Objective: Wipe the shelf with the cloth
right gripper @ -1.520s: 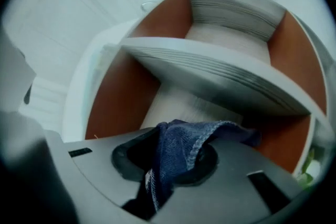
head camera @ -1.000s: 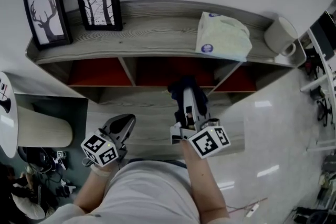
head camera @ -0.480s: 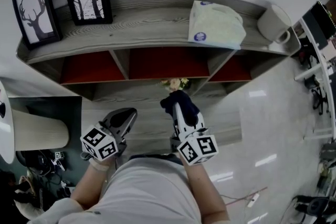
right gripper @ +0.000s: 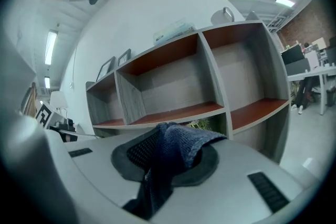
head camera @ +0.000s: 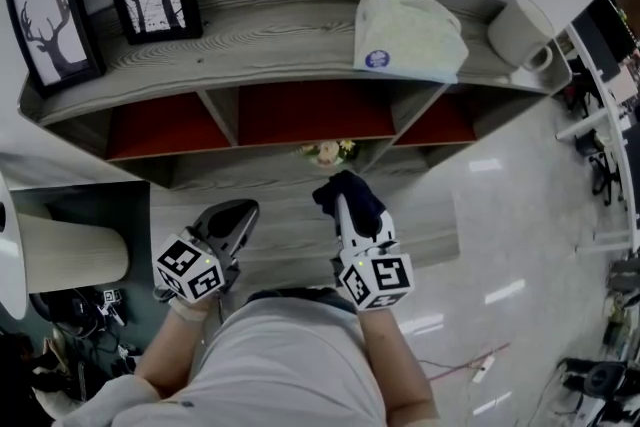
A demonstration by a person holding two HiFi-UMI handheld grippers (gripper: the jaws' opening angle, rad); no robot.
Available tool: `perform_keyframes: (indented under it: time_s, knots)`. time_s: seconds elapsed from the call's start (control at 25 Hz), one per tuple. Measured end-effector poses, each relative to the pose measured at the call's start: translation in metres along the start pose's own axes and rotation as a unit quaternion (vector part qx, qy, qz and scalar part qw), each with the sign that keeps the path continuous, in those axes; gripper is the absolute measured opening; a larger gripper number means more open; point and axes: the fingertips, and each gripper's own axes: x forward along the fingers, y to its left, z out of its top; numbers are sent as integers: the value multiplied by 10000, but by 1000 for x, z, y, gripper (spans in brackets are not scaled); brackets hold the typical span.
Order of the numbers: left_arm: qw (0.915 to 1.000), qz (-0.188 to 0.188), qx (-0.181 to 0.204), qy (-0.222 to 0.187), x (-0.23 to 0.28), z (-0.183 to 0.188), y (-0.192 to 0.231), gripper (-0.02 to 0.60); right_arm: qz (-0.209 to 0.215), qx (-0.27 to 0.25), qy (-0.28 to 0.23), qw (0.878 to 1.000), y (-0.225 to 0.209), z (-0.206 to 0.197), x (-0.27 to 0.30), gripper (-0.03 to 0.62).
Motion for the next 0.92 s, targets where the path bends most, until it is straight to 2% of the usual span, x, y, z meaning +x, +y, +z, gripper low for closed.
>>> perform_keyframes:
  time_s: [0.4,0.92]
  knots:
    - [9999,165,-4,29,-2,2,10,17,190,-401,101,9990,12,2,11,71]
    - [9998,216,-5,-30,-9,3,11,17,253,-453,152,9985,19,0,9,71]
